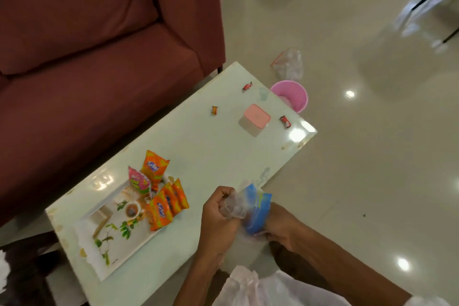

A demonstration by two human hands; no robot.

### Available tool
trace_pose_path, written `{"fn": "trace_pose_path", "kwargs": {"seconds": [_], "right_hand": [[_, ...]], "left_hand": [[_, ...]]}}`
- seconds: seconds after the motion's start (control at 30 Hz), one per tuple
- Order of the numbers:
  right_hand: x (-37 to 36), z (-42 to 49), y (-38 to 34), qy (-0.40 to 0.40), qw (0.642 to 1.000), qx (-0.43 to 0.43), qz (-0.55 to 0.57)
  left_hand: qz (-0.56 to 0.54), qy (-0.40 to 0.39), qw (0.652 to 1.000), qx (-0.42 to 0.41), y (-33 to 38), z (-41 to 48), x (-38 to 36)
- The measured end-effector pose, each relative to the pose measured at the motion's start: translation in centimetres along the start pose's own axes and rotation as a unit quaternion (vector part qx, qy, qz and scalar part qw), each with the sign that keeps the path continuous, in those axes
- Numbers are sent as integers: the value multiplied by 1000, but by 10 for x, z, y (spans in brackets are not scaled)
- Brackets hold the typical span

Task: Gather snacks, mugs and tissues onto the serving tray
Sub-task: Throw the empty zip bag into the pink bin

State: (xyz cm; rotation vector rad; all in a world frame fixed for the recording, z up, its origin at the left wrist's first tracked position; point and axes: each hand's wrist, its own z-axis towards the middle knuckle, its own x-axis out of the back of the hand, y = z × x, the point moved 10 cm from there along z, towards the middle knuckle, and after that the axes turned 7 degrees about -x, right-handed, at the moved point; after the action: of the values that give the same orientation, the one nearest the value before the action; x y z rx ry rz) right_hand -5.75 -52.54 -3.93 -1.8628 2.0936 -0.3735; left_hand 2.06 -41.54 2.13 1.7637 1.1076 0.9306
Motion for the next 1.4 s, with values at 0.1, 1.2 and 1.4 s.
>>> {"fn": "trace_pose_path", "kwargs": {"seconds": [0.1, 1.2, 1.4], "right_hand": [[69, -6, -24, 178, 968, 101, -144], [348, 93, -244, 248, 877, 405, -75], [448, 172, -281, 211, 902, 342, -160]], "left_hand": [[69, 35, 996, -35, 19, 20, -36], [-171, 6, 984, 48, 50, 321, -283], [-26, -50, 998, 40, 16, 405, -349]]}}
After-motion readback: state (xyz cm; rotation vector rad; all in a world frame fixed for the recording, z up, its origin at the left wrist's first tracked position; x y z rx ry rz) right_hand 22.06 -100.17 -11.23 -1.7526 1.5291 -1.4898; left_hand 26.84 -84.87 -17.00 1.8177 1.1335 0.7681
